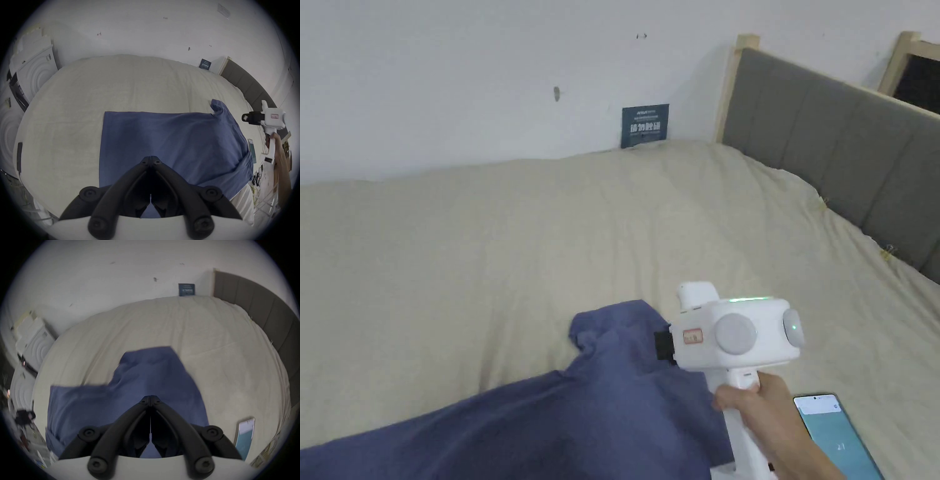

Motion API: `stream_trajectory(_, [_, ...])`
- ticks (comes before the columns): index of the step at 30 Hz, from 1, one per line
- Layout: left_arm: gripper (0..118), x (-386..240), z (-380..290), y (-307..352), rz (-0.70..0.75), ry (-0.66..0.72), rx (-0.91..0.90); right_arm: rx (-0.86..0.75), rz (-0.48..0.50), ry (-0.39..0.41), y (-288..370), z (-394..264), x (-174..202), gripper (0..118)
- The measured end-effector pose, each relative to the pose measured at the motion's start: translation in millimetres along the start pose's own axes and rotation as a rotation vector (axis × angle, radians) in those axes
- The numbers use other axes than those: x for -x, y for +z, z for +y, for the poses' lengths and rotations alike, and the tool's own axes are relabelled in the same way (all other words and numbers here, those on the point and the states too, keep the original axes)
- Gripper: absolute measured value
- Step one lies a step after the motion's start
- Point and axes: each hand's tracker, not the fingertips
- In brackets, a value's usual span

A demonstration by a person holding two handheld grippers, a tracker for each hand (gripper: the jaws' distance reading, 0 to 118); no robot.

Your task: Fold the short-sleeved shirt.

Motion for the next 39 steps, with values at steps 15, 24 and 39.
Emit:
stream_trajectory(15, [0, 23, 16, -42, 0.052, 0.050, 0.059, 0.178, -0.132, 0.071, -108, 64, -33, 111])
stream_trajectory(24, [0, 30, 11, -53, 0.054, 0.071, 0.091, 0.208, -0.149, 0.126, -135, 60, -28, 87])
stream_trajectory(39, [0, 43, 21, -50, 0.057, 0.076, 0.073, 0.147, -0.135, 0.184, -82, 74, -4, 6])
